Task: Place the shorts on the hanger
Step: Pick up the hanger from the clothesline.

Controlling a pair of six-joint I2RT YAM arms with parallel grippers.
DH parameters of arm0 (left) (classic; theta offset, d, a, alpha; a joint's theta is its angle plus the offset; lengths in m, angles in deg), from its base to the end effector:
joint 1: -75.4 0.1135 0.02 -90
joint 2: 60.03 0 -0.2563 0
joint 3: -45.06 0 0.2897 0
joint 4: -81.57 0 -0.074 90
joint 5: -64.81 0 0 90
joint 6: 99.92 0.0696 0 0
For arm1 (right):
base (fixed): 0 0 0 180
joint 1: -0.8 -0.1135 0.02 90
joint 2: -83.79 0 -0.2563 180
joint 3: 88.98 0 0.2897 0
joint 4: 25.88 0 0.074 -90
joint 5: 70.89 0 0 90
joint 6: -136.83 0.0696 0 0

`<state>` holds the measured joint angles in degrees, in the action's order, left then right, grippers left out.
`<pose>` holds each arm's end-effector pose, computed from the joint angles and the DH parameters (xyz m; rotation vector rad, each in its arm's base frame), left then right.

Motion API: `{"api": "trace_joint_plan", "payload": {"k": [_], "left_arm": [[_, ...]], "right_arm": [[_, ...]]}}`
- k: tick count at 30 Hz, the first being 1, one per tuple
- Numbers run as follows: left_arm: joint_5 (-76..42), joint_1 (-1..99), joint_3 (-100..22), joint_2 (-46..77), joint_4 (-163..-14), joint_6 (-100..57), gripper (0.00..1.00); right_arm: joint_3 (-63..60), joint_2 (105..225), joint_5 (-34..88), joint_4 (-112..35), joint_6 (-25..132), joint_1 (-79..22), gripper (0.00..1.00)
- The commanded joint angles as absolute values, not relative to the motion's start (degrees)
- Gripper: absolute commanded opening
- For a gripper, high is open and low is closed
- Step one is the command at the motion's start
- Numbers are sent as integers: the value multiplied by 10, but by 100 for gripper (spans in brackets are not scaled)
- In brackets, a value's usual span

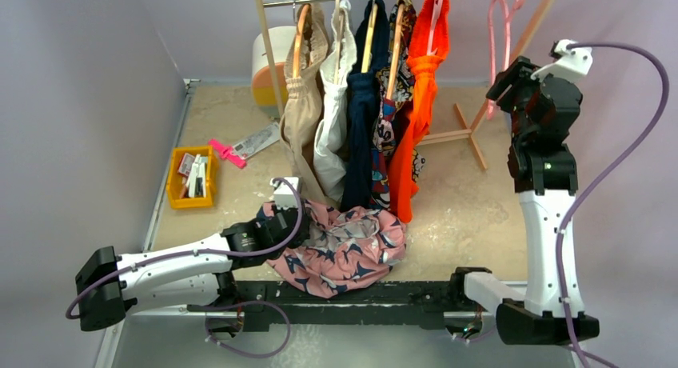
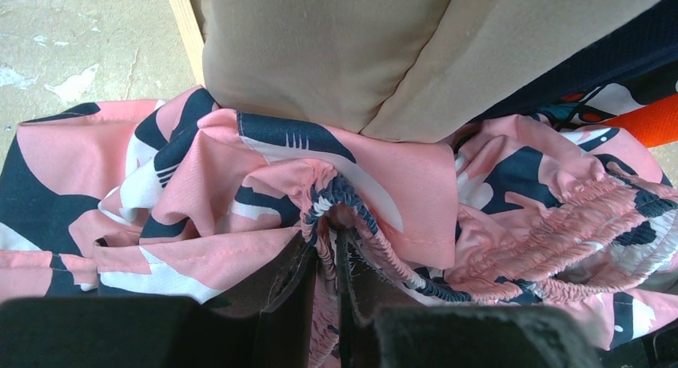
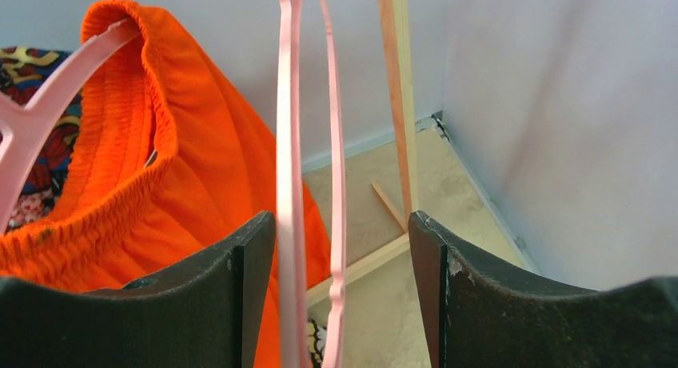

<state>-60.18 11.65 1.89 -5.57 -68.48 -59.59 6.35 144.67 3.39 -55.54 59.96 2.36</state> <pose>0.1480 -0.2098 0.1790 -0.0414 2.1742 -0.4431 0.2741 -0.0263 0.5131 0.4079 1.4336 -0.0409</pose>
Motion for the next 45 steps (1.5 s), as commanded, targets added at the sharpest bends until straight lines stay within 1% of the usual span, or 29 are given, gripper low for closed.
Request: {"api": "trace_joint_plan", "payload": {"k": [1,10,17,28,35,40,41,45], "left_arm": [[-600,119,13,-53,-707,-588,14],[-597,119,5,-42,-713,-583,14],[-583,119,6,-39,-717,-582,14],[-596,119,10,-63,-697,-591,14],[-595,119,9,-58,-698,-592,14],[-596,119,4,-58,-693,-591,14],[-597,119,2,-58,-693,-591,14],[-596,119,1,-58,-691,-593,14]], "right_arm": [[121,1489,19,-536,610,25,63],[190,1555,22,-540,611,26,52],[211,1593,25,-530,606,26,47],[257,1656,37,-512,596,26,38],[266,1666,56,-495,595,26,20],[268,1656,75,-483,593,26,2],[265,1652,80,-477,592,26,0],[249,1633,104,-453,580,26,0]]}}
